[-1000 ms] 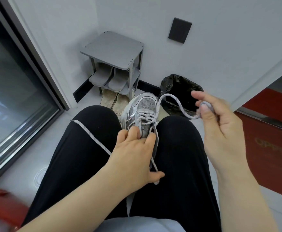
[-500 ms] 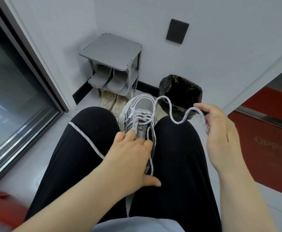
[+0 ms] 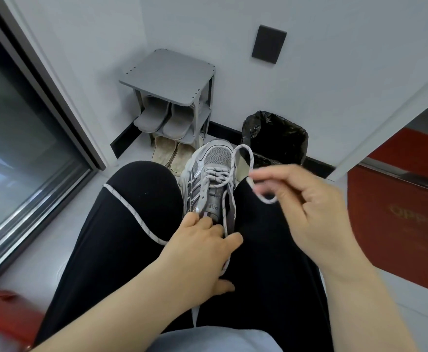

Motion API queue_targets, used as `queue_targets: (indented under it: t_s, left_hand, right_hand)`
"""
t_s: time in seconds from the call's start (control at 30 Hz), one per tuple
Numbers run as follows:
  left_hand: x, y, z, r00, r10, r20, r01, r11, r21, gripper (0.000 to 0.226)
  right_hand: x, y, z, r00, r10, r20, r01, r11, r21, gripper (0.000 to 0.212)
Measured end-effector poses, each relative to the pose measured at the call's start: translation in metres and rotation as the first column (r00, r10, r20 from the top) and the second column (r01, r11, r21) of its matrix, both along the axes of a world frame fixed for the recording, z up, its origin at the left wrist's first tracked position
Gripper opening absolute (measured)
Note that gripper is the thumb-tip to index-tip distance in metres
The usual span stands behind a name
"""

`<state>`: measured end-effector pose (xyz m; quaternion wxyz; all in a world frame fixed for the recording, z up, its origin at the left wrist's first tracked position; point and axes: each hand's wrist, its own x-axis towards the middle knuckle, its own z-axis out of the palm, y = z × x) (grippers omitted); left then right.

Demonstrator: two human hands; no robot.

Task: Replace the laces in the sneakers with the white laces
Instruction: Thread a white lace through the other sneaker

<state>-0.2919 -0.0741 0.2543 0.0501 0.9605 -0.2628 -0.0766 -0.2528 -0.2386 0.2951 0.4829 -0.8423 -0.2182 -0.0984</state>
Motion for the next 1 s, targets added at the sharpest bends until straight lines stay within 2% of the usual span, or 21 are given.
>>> queue_targets:
  t_s: [0.07, 0.17, 0.27, 0.37, 0.5, 0.6, 0.67, 0.73, 0.83, 1.0]
  left_hand:
    - [0.002, 0.002, 0.001, 1.000, 0.004, 0.001, -0.004, 0.999, -0.045, 0.041]
    - [0.011, 0.012, 0.011, 0.996, 0.077, -0.032, -0.083, 0.953, -0.291, 0.012]
    - [0.027, 0.032, 0.026, 0.970, 0.239, 0.035, -0.198, 0.869, -0.454, 0.016]
    - [0.049, 0.055, 0.032, 0.901, 0.419, 0.111, -0.331, 0.830, -0.448, 0.013]
    - [0.063, 0.060, 0.026, 0.842, 0.510, 0.178, -0.427, 0.830, -0.360, 0.013]
    - [0.056, 0.041, 0.020, 0.859, 0.455, 0.233, -0.335, 0.846, -0.415, 0.005]
    - [0.051, 0.027, 0.013, 0.889, 0.385, 0.246, -0.278, 0.883, -0.379, 0.003]
    - [0.049, 0.017, 0.002, 0.893, 0.390, 0.223, -0.300, 0.888, -0.349, 0.006]
    - [0.047, 0.006, -0.006, 0.866, 0.463, 0.189, -0.366, 0.844, -0.392, 0.009]
    - [0.048, -0.001, -0.008, 0.847, 0.526, 0.083, -0.456, 0.796, -0.398, 0.031]
  right_hand:
    - [0.006, 0.003, -0.009, 0.999, 0.034, -0.036, -0.038, 0.994, -0.103, 0.028]
    - [0.017, 0.005, -0.022, 0.990, -0.013, -0.139, -0.034, 0.944, -0.327, 0.033]
    - [0.025, 0.007, -0.028, 0.953, -0.117, -0.278, -0.012, 0.905, -0.425, 0.023]
    - [0.028, 0.012, -0.032, 0.945, -0.195, -0.264, 0.073, 0.910, -0.408, 0.011]
    - [0.027, 0.017, -0.039, 0.957, -0.203, -0.207, 0.105, 0.908, -0.406, 0.006]
    - [0.028, 0.018, -0.042, 0.966, -0.190, -0.178, 0.107, 0.914, -0.392, 0.009]
    - [0.028, 0.019, -0.042, 0.971, -0.161, -0.180, 0.090, 0.933, -0.349, 0.009]
    - [0.029, 0.020, -0.042, 0.969, -0.149, -0.198, 0.085, 0.950, -0.302, 0.009]
    - [0.033, 0.023, -0.042, 0.958, -0.162, -0.237, 0.093, 0.956, -0.279, 0.009]
    - [0.036, 0.026, -0.045, 0.954, -0.161, -0.253, 0.084, 0.953, -0.291, 0.009]
